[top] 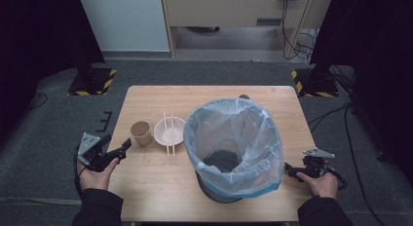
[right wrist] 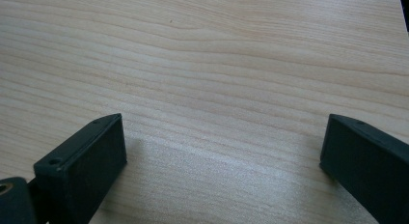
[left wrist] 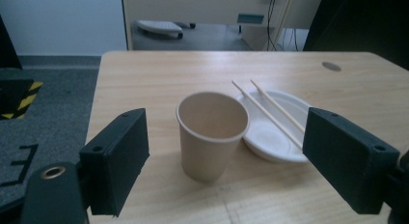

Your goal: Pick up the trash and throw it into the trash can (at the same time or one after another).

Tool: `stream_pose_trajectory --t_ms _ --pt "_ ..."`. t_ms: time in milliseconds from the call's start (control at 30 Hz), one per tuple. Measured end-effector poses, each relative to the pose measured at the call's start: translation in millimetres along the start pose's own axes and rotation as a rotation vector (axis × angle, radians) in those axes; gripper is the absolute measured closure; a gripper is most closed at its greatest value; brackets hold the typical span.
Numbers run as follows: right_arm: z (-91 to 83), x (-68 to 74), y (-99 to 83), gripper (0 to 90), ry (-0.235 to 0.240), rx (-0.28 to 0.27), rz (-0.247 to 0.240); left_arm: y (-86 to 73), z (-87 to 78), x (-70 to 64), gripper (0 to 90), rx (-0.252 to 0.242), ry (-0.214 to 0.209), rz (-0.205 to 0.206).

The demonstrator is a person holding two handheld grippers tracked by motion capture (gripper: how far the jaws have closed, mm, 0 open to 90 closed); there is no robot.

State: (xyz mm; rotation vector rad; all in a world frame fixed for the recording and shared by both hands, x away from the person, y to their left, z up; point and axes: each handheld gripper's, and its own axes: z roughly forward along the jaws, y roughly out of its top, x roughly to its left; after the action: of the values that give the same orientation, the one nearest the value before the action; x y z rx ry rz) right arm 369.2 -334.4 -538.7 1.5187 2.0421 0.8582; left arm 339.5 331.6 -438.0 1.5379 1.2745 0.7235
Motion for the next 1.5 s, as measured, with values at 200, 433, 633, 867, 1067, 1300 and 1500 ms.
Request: stream_pose_trajectory --t_ms 200,433,633,867,1067,1300,1500 --pt "-0.1 0.0 -0.1 3.0 -0.002 -0.001 -0.005 10.5 9.9 3.6 18.1 -0.017 0.008 -0.003" --pt "-0.1 0.2 -0.1 3.2 -0.003 -0.002 -0.005 20.8 30.0 9.2 19.8 -0.012 0.030 -0.003" --pt "-0.2 0.1 -0.1 3.3 -0.001 -0.002 -0.005 23.7 52.2 13.8 24.1 0.022 0.049 0.006" --pt "-0.2 0.6 -0.2 3.1 0.000 -0.002 -0.007 12.9 73.1 23.9 29.4 0.093 0.084 -0.004" --pt "-0.2 0.6 -0.2 3.2 0.001 -0.002 -0.007 -3.1 90.8 27.4 36.1 0.159 0.092 -0.006" --pt "-0.2 0.6 -0.2 3.3 0.001 -0.003 -0.007 -8.9 97.8 27.0 49.2 0.215 0.081 -0.020" --pt "-0.2 0.6 -0.2 3.4 0.001 -0.003 -0.008 -11.6 97.4 27.5 62.7 0.243 0.072 -0.050"
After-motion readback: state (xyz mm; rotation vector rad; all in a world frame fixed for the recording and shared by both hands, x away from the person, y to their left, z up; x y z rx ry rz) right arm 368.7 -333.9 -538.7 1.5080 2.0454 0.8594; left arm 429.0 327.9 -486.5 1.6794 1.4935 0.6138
